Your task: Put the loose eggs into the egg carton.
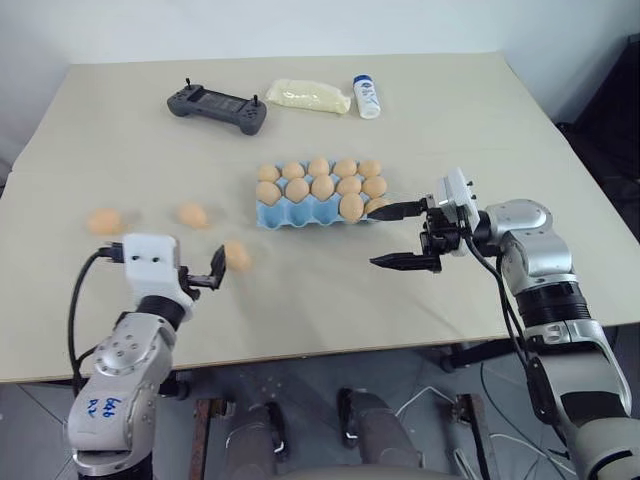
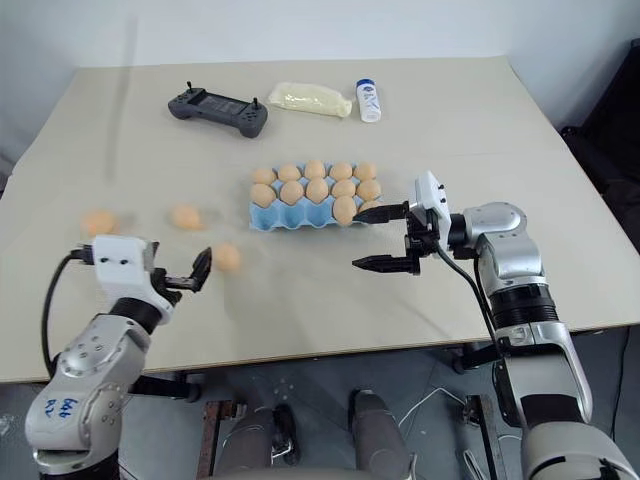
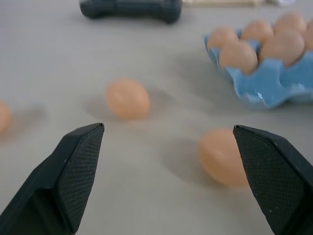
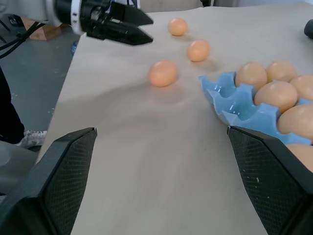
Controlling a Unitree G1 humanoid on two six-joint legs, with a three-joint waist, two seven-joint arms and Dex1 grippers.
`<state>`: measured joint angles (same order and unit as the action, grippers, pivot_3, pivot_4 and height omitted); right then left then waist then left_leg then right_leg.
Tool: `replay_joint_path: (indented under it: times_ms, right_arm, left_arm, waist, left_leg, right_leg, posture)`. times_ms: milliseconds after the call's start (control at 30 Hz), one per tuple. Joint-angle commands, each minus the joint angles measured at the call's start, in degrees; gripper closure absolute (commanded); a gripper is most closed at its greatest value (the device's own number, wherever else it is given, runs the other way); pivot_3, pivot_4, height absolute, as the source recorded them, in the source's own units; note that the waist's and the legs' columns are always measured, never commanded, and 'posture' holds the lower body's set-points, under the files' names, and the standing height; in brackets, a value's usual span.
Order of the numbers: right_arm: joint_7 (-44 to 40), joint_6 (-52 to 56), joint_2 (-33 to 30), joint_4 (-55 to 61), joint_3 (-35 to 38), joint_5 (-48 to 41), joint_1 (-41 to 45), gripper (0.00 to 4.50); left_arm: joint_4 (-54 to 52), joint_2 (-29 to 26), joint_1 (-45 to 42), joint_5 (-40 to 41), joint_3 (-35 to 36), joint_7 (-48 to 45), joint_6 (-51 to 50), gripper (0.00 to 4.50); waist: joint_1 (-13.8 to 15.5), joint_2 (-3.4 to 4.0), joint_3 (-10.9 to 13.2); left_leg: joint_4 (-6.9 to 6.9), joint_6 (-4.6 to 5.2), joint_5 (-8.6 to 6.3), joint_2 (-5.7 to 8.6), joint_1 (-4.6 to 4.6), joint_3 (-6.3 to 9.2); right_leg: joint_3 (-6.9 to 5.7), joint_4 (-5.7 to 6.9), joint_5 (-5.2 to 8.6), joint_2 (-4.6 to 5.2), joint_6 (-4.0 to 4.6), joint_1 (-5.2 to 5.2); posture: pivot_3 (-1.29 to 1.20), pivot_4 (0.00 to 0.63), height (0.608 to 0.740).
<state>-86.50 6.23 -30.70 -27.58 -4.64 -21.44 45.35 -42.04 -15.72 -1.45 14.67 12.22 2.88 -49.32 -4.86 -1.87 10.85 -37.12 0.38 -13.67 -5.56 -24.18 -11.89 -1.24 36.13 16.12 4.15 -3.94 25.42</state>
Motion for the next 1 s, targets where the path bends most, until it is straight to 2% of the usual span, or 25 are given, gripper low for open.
replay_joint_path:
  times_ms: [33,233,833,933,1000]
  right_arm:
    - [-2.0,-1.0,1.0,-0.5,-0.5,0.2,1.8,0.03]
    - [-1.7,-0.5,0.8,0.3,-0.3,0.4,1.7,0.03]
    - [0.1,1.5,-1.6,3.9,1.7,-0.9,-1.0,0.03]
    - [0.5,1.6,-1.6,4.2,1.8,-0.9,-1.2,0.00]
    - [0.7,1.7,-1.7,4.3,1.9,-0.8,-1.3,0.00]
  left_arm:
    - [-2.2,0.9,-2.3,-2.2,-4.0,2.1,-3.6,0.00]
    - [1.0,2.9,-6.0,-3.3,-8.2,2.6,-7.1,0.00]
    - [9.3,4.6,-11.6,-5.4,-8.1,2.5,-10.1,0.00]
    - [9.8,4.8,-11.7,-5.7,-8.2,2.3,-9.8,0.60]
    - [9.9,4.8,-11.9,-6.0,-8.2,2.2,-9.6,1.19]
  waist:
    - [0.1,0.00,0.0]
    - [0.1,0.00,0.0]
    - [0.1,0.00,0.0]
    - [0.2,0.00,0.0]
    - [0.2,0.00,0.0]
  left_leg:
    - [0.02,-0.03,0.02,0.02,0.00,0.01]
    - [0.09,-0.11,0.05,-0.01,-0.04,0.06]
    - [0.04,-0.11,0.04,0.00,-0.04,0.11]
    - [0.06,-0.11,0.05,-0.01,-0.04,0.12]
    - [0.07,-0.12,0.05,-0.01,-0.04,0.12]
  right_leg:
    - [0.00,0.00,0.00,0.00,-0.01,0.00]
    - [-0.06,-0.06,-0.11,-0.01,-0.19,0.01]
    - [-0.07,-0.05,-0.13,-0.02,-0.23,0.00]
    - [-0.08,-0.06,-0.13,-0.01,-0.23,0.00]
    - [-0.08,-0.06,-0.13,-0.01,-0.23,0.00]
  posture:
    - [0.00,0.150,0.740]
    - [0.00,0.150,0.740]
    - [0.00,0.150,0.740]
    - [0.00,0.150,0.740]
    - [0.00,0.150,0.740]
